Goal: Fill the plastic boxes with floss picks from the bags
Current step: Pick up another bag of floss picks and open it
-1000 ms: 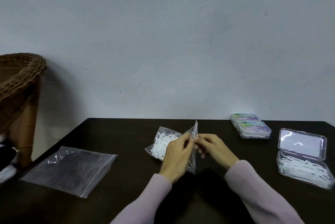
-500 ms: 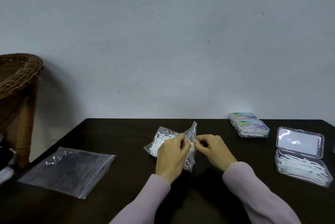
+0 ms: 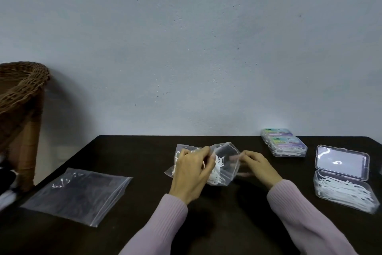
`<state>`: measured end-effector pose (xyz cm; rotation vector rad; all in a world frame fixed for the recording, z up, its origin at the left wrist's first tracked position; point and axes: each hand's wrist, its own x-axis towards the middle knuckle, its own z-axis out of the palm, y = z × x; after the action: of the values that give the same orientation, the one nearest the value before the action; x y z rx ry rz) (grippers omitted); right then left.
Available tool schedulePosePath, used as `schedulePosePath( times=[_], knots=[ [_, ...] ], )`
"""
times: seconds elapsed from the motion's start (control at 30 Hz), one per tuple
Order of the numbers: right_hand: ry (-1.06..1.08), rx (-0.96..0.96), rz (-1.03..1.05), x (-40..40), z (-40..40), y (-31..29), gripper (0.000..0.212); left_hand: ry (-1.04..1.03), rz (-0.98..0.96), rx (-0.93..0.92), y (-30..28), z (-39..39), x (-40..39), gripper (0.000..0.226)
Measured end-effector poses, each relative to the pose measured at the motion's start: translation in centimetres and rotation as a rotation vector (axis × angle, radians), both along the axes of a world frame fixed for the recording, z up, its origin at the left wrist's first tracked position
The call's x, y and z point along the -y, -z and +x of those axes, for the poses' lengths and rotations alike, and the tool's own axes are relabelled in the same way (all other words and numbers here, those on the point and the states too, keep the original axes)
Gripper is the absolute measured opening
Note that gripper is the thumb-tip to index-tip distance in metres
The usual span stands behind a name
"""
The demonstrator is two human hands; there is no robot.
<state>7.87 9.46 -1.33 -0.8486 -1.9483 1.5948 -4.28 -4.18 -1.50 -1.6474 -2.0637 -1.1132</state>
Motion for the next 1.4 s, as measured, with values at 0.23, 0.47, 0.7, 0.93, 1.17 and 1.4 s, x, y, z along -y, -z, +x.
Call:
schedulePosePath(
  times=[0.23,0.47,0.7,0.93,1.17,1.4],
  knots=[
    [-0.037,-0.361,-0.454,1.3,-0.2,-0.9,0.022,0.195,-0.237,0.203,0.7,-0.8,-0.1,0.064],
    [-0.136,-0.489,-0.638,2.4,0.4,-1.9,0.025,0.027,-0.333,-0.151,1.3,-2.0,-0.3,0.121],
    [-0.085,-0.407,-0.289,1.0,0.1,-1.8,0.022,-0.315,-0.284,-0.267,0.8,-2.9,0.4,0.085],
    [0.154,-0.263,0.410,0.6,0.5,-1.3,0.021,-0.501,-0.300,-0.284,0.2,-2.4,0.6,0.060],
    [-0.001,-0.074,0.529,1.4,-0.2,-1.3,0.025,-0.487,-0.249,-0.282,0.4,-2.4,0.6,0.056],
    [-0.229,-0.057,0.356,2.0,-0.3,-1.4,0.038,-0.397,-0.096,-0.328,1.6,-2.9,-0.1,0.056]
  ],
)
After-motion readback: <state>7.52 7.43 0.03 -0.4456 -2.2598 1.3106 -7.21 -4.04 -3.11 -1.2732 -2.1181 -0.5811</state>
